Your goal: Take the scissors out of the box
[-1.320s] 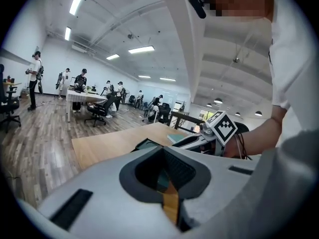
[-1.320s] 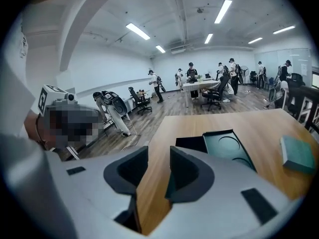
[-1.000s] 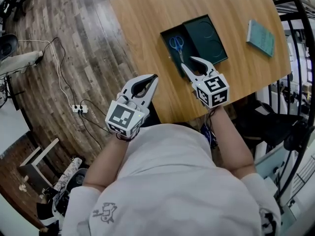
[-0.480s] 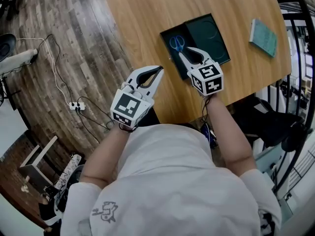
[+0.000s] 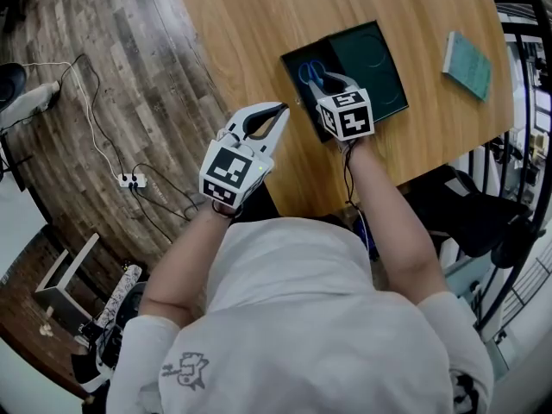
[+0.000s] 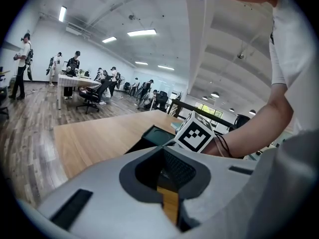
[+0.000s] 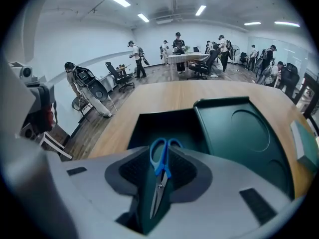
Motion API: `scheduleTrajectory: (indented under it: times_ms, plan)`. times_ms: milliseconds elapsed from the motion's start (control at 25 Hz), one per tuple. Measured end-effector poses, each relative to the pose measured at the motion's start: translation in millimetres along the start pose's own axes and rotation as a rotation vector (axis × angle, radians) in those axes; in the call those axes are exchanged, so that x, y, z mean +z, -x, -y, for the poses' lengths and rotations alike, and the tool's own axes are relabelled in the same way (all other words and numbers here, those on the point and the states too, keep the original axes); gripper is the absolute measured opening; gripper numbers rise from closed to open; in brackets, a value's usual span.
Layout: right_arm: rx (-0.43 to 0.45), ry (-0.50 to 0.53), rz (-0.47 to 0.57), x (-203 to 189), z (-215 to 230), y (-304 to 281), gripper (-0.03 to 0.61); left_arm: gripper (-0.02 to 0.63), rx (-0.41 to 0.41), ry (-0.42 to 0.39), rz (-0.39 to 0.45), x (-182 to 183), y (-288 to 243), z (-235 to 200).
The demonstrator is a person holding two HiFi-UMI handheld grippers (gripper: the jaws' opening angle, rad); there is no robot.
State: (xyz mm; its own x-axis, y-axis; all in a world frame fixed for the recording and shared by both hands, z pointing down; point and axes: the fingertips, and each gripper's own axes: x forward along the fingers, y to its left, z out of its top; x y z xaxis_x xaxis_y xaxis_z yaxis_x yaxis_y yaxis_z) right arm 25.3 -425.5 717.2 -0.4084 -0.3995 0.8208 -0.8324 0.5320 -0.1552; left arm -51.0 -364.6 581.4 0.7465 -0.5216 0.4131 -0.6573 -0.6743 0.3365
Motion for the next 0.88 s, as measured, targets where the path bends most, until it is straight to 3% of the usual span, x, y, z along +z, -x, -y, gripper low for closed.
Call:
scheduleTrajectory:
  times_ms: [400, 880]
  plan:
    - [-0.036, 0.009, -0.094, -11.5, 6.2, -38.3, 0.138, 0.005, -0.006, 0.015, -0.01, -4.1, -7.0, -12.0]
    - [-0.088, -0.027, -0.056, -14.3, 14.8, -40.0, 0.097, 0.005, -0.004, 0.039, -0.001, -11.4, -0.2, -8.5]
